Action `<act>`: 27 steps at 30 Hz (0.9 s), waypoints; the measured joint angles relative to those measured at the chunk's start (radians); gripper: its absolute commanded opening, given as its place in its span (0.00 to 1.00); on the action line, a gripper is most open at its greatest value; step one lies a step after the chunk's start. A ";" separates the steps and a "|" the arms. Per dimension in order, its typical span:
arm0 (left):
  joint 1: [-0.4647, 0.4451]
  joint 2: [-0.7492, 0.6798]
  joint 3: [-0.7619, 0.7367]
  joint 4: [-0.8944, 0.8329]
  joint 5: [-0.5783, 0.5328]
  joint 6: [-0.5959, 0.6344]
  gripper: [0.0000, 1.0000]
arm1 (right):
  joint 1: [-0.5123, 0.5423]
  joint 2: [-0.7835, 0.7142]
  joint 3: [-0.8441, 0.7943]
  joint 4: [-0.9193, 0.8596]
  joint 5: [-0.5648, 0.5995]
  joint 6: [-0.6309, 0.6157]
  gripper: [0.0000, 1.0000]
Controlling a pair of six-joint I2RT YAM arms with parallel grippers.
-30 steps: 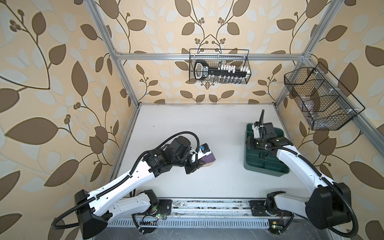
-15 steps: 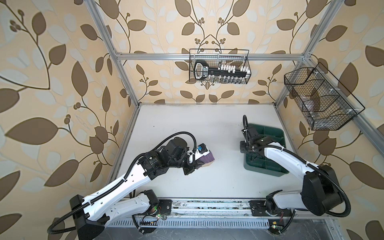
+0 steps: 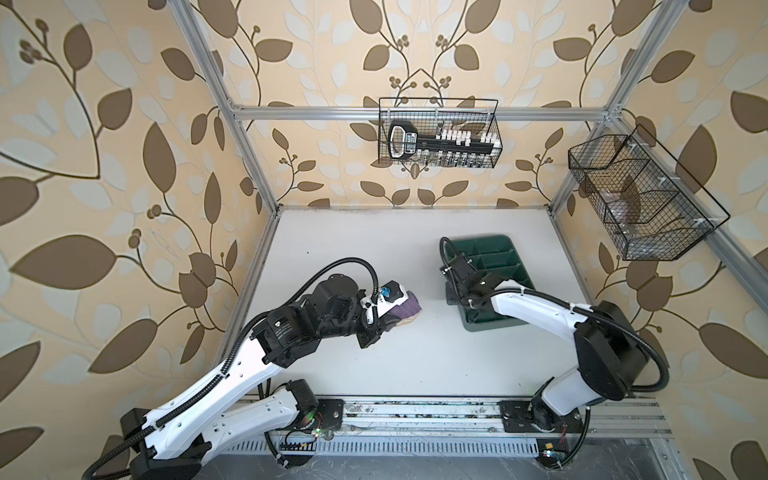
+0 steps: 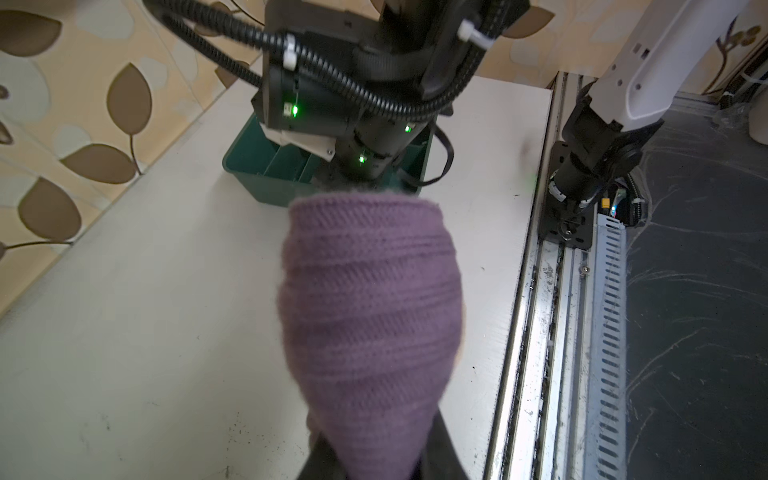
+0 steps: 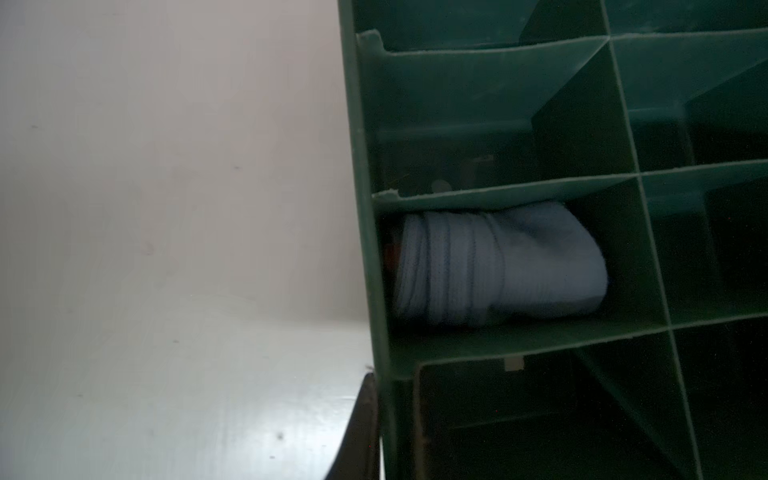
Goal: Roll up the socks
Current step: 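Carry the rolled sock over the green tray with the left gripper while right withdraws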
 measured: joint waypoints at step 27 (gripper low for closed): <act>0.013 0.206 0.222 -0.139 -0.294 -0.054 0.00 | -0.089 -0.315 -0.006 0.150 -0.084 0.218 0.52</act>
